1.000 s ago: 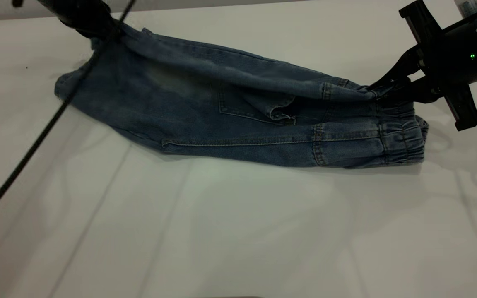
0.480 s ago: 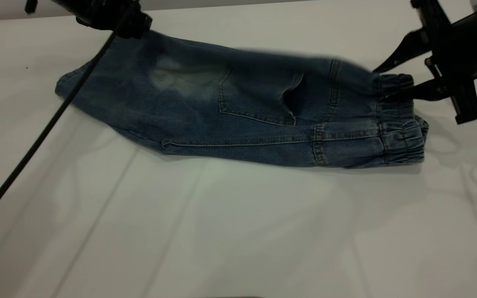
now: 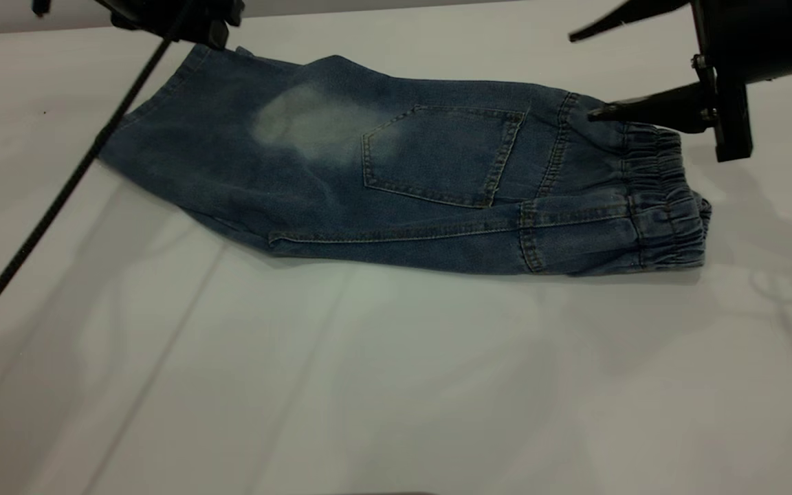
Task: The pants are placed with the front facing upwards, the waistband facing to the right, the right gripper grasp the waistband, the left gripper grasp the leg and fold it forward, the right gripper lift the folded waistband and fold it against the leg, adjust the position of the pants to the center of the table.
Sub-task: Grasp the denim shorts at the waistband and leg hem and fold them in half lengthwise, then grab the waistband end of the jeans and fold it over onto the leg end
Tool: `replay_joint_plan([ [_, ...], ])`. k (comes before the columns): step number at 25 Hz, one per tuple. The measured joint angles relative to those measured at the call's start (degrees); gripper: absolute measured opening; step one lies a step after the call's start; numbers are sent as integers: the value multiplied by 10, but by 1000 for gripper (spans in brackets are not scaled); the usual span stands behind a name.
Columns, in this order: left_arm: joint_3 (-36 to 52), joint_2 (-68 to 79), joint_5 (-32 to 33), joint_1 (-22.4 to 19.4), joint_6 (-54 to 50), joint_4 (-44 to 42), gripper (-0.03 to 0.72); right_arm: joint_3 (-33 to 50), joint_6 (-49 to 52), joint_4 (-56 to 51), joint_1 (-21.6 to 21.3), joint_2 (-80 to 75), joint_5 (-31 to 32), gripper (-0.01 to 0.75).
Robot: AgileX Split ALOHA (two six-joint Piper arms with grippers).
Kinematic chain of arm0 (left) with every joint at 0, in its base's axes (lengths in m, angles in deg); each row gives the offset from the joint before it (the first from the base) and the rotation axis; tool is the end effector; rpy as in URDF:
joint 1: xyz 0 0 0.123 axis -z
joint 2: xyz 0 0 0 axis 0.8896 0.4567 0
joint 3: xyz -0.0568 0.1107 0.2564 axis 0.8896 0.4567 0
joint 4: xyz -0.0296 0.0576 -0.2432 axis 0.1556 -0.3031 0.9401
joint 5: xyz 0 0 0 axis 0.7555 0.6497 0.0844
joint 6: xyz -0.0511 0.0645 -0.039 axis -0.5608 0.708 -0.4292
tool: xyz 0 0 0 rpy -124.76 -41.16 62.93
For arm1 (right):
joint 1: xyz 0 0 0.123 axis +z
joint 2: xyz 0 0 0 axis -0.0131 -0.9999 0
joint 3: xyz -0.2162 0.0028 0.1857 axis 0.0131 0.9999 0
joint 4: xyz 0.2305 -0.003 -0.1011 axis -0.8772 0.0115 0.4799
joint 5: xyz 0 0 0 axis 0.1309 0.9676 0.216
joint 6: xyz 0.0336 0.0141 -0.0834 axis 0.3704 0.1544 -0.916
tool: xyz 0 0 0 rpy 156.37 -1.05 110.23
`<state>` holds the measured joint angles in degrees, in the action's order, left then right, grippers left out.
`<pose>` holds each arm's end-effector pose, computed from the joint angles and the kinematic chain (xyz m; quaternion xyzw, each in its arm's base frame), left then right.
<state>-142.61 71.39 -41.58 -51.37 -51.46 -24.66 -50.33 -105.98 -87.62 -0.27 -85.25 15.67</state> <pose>0.4707 -0.0943 0.1219 0.1477 0.9022 -0.0091 0.4051 0.3361 0.0679 0.1004 0.3073 0.7863 0.5330 0.0562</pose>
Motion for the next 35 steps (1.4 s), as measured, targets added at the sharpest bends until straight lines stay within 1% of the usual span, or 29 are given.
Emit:
replay_joint_plan([
  [2,0,-8,13,0,0,0,393,0,-5,43,3,0,22,452],
  [4,0,-10,18,0,0,0,393,0,17,122,13,0,21,486],
  [6,0,-10,20,0,0,1,393,0,63,210,32,0,-2,519],
  [8,0,-10,21,0,0,0,394,0,120,292,55,0,-44,556],
  [9,0,-10,21,0,0,1,393,1,151,316,61,0,-66,570],
  [11,0,-10,23,1,0,1,393,1,196,329,63,0,-104,592],
  [14,0,-10,27,5,0,1,393,1,224,318,62,0,-159,595],
  [17,0,-10,30,11,-1,1,393,1,246,296,62,0,-197,589],
  [21,0,-10,35,17,-1,1,393,1,257,276,62,0,-236,587],
  [26,0,-10,41,21,-2,1,393,1,294,283,62,0,-248,586],
  [28,0,-10,42,24,-2,1,393,1,315,290,62,0,-267,577],
  [31,0,-10,45,31,-2,1,393,1,332,291,62,0,-302,535],
  [34,0,-10,46,43,-2,1,393,1,330,291,62,0,-312,424],
  [35,0,-10,46,49,-2,1,393,1,322,291,62,0,-315,363],
])
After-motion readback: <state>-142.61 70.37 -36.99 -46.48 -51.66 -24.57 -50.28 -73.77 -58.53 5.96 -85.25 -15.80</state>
